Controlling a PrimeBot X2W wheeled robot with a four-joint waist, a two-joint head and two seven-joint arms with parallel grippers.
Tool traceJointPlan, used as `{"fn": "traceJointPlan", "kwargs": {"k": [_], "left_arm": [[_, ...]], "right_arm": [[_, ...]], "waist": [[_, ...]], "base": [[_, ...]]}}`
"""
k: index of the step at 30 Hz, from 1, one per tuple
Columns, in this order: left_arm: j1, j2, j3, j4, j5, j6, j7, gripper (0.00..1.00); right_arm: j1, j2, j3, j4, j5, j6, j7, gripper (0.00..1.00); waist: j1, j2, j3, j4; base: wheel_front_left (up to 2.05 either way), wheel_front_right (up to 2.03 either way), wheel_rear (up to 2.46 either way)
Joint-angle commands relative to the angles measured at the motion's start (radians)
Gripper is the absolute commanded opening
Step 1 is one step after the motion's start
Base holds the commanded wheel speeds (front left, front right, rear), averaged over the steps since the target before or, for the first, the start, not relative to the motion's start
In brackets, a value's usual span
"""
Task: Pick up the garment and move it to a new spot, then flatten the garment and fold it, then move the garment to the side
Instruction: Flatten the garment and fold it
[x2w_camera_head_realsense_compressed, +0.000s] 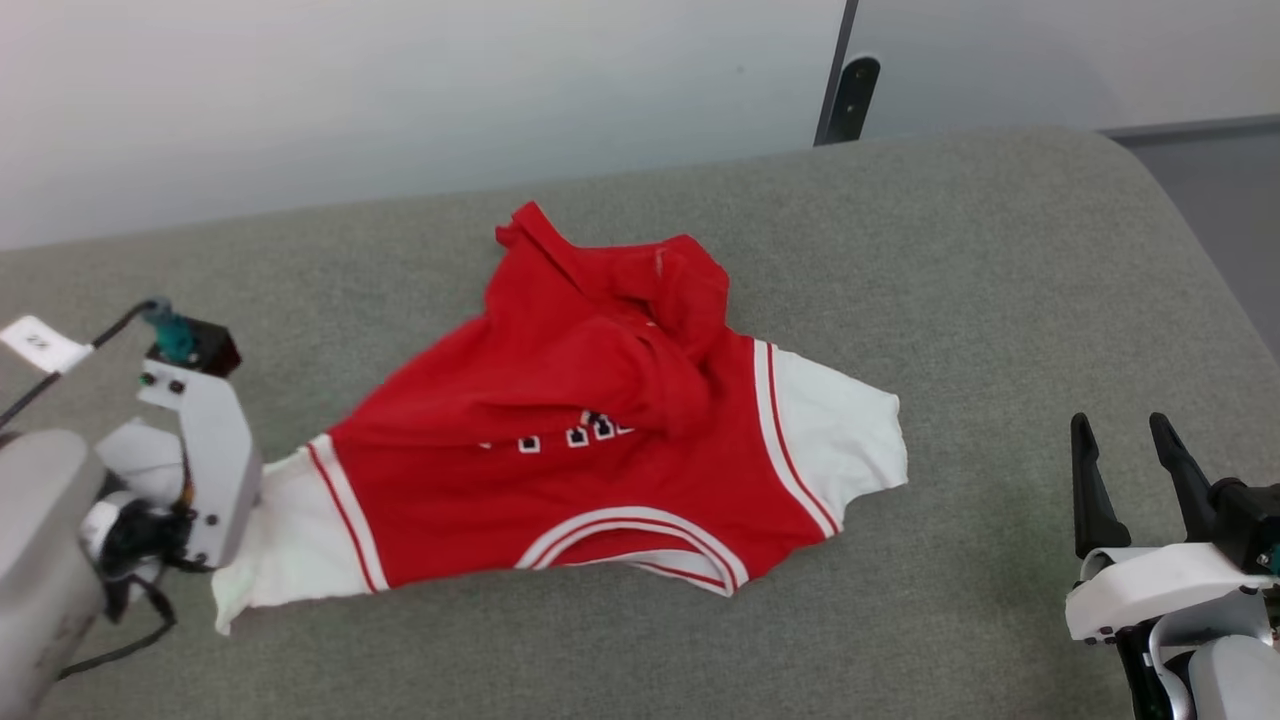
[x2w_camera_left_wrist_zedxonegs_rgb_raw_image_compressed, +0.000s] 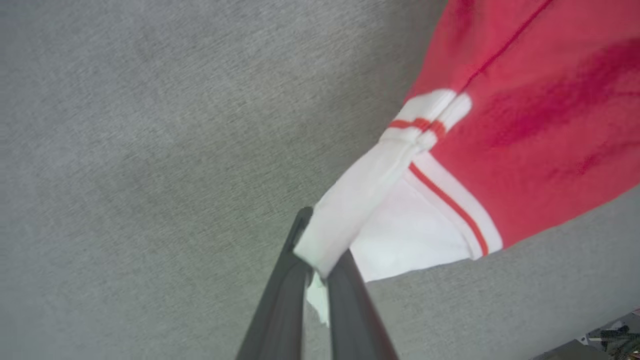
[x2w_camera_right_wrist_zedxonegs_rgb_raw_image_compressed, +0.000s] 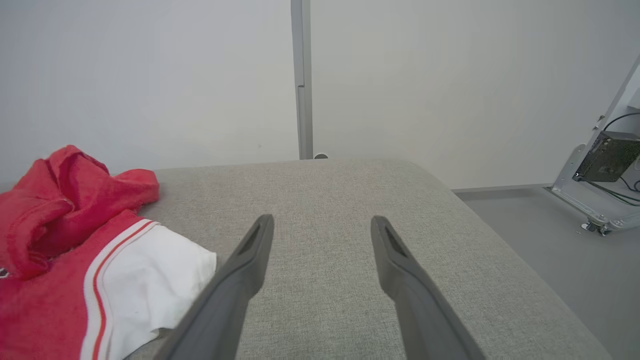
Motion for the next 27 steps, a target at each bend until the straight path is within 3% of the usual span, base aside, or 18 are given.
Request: {"fn": "traceJointPlan", "kwargs": {"k": [1,2,7,9,14,17,18,20,21,27], "left_arm": [[-0.007,0.011,-0.004,0.001,0.015,-0.004,-0.004,0.15],[-0.010,0.019,-0.005,0.003,0.018,-0.004,-0.009,0.19],[-0.019,0.051,-0.041,0.007,0.078,-0.019,-0.051,0.13],[-0.028,0.056,-0.054,0.016,0.088,-0.021,-0.072,0.23],[-0.033,0.041,-0.073,0.060,0.087,-0.028,-0.109,0.36],[-0.037,0.022,-0.084,0.089,0.078,-0.028,-0.119,0.34],[-0.038,0.016,-0.090,0.099,0.077,-0.028,-0.120,0.40],[-0.036,-0.001,-0.094,0.113,0.057,-0.029,-0.115,0.95],[-0.038,-0.007,-0.096,0.116,0.050,-0.029,-0.113,1.00],[-0.061,-0.008,-0.105,0.118,0.008,-0.028,-0.104,1.00]], "right_arm": [[-0.007,-0.003,0.004,0.000,0.002,-0.001,-0.001,1.00],[-0.011,-0.004,0.004,0.000,0.003,-0.001,-0.001,1.00],[-0.023,-0.014,0.005,-0.002,0.005,-0.001,-0.001,1.00],[-0.027,-0.017,0.003,-0.005,0.006,-0.001,-0.001,1.00],[-0.037,-0.013,0.002,-0.012,0.002,-0.001,-0.001,1.00],[-0.036,-0.012,0.001,-0.008,-0.001,-0.001,-0.001,1.00],[-0.038,-0.012,0.000,-0.006,-0.003,-0.001,-0.001,1.00],[-0.038,-0.010,0.004,0.002,-0.006,-0.001,-0.001,1.00],[-0.037,-0.011,0.006,0.006,-0.009,-0.001,-0.001,1.00],[-0.031,-0.019,0.022,0.040,-0.005,-0.001,-0.001,1.00]], "waist": [[-0.0001,0.0000,0.014,-0.005],[-0.0001,0.0000,0.020,-0.007],[-0.0001,0.0000,0.056,-0.017],[-0.0001,0.0000,0.072,-0.020],[-0.0001,0.0000,0.099,-0.024],[-0.0001,0.0000,0.102,-0.019],[-0.0001,0.0000,0.100,-0.016],[-0.0001,0.0000,0.090,-0.008],[-0.0001,0.0000,0.083,-0.004],[-0.0001,0.0000,0.021,0.024]], "base": [[0.00,0.00,0.00],[0.00,0.00,0.00],[0.00,0.00,0.00],[0.00,0.00,0.00],[0.00,0.00,0.00],[0.00,0.00,0.00],[0.00,0.00,0.00],[0.00,0.00,0.00],[0.00,0.00,0.00],[0.00,0.00,0.00]]}}
